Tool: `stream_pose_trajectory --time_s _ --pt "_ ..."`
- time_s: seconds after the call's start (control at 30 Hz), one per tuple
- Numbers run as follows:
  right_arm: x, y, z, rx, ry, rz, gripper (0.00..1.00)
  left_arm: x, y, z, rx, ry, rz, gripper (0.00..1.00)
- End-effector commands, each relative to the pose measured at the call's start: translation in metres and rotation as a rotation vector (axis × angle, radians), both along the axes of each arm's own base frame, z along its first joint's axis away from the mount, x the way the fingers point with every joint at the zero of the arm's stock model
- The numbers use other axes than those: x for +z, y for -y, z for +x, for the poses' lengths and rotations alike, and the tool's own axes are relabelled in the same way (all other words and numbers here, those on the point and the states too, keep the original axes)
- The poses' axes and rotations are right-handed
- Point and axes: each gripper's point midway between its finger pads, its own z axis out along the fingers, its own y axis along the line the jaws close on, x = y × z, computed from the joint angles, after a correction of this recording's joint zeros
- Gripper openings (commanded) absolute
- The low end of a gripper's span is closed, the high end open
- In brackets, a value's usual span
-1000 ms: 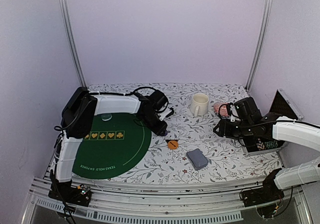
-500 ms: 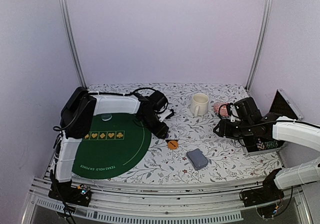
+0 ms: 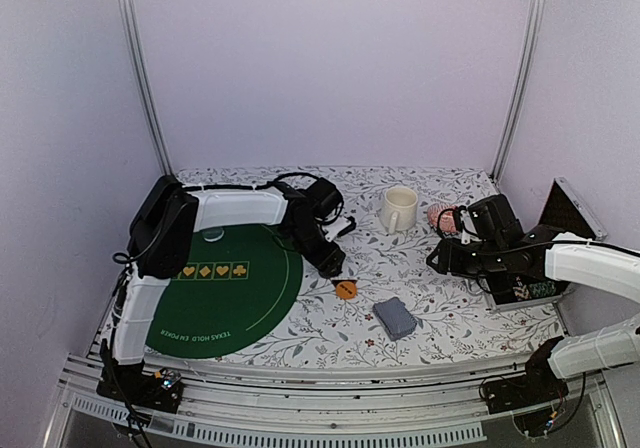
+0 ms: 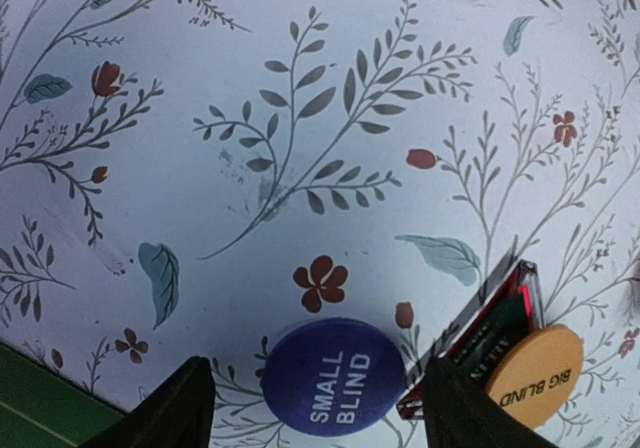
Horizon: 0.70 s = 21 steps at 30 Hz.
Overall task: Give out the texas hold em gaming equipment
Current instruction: Pick up the small blind button from the center of the board.
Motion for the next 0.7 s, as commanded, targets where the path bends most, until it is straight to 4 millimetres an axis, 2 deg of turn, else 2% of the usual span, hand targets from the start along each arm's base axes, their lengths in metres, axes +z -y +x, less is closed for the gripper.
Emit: stream_pose_trajectory --time_s 0.0,0.1,0.23,0.47,0.67 --pt "-0.002 0.006 -0.003 -0.008 0.001 -0.014 0.56 -0.02 -0.003 -0.012 -0.021 -0.039 0.061 0.74" --pt "-0.003 0.007 -0.005 -0.012 0.002 -0.015 0.56 -0.028 -0.007 -0.018 -0.033 -0.034 0.099 0.76" --pt "-0.003 0.008 -0.005 -0.014 0.002 -0.016 0.57 -0.037 -0.015 -0.019 -0.028 -0.026 0.153 0.73" --pt "-0.001 0.008 -0.005 -0.015 0.007 -0.007 0.57 -0.033 -0.019 -0.036 -0.047 -0.066 0.145 0.73" --pt "-0.002 0.008 -0.005 -0.015 0.004 -0.01 0.57 -0.033 -0.021 -0.033 -0.048 -0.055 0.162 0.69"
